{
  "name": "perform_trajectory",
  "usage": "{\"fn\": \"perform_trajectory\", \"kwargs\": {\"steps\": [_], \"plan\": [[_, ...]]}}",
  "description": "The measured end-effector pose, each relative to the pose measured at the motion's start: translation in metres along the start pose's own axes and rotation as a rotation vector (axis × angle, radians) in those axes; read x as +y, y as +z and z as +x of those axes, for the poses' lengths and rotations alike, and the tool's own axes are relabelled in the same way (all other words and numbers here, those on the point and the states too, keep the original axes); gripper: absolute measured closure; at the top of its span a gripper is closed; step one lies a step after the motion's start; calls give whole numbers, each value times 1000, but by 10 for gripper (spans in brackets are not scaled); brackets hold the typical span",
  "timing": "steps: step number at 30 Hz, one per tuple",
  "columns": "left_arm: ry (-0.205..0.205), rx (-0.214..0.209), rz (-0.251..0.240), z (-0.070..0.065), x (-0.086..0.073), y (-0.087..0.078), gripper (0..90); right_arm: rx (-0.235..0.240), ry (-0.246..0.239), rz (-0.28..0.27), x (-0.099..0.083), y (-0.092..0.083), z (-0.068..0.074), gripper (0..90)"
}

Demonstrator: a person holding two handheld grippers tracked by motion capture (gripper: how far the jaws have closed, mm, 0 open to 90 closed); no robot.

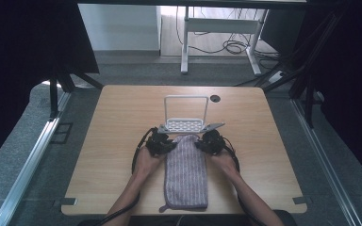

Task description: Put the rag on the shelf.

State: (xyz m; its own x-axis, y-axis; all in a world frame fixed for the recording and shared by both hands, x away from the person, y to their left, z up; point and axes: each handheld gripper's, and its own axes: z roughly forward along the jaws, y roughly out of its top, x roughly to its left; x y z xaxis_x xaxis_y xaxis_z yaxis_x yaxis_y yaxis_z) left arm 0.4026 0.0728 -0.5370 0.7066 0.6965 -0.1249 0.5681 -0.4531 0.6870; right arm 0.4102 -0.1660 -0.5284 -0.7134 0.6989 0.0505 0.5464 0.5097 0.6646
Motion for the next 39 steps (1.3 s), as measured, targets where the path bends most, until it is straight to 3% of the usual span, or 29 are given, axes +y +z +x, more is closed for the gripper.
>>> {"fn": "perform_trajectory", "kwargs": {"steps": [5,10,15,19,24,39], "plan": [[-19,-6,-38,0,2,-8,803,15,9,-30,2,-9,-2,844],[-18,-32,-99,-2,12,-29,801,39,8,-94,11,-33,-2,842],[25,-20,-130,-5,30,-50,798,49,-3,-146,23,-53,-1,840],[21,-24,-151,-6,37,-59,797,44,-22,-161,31,-64,0,840],[1,-67,-193,-4,47,-73,797,43,-30,-178,39,-77,-2,839],[80,-65,-273,-8,83,-115,795,34,-47,-278,70,-117,-5,840]]}}
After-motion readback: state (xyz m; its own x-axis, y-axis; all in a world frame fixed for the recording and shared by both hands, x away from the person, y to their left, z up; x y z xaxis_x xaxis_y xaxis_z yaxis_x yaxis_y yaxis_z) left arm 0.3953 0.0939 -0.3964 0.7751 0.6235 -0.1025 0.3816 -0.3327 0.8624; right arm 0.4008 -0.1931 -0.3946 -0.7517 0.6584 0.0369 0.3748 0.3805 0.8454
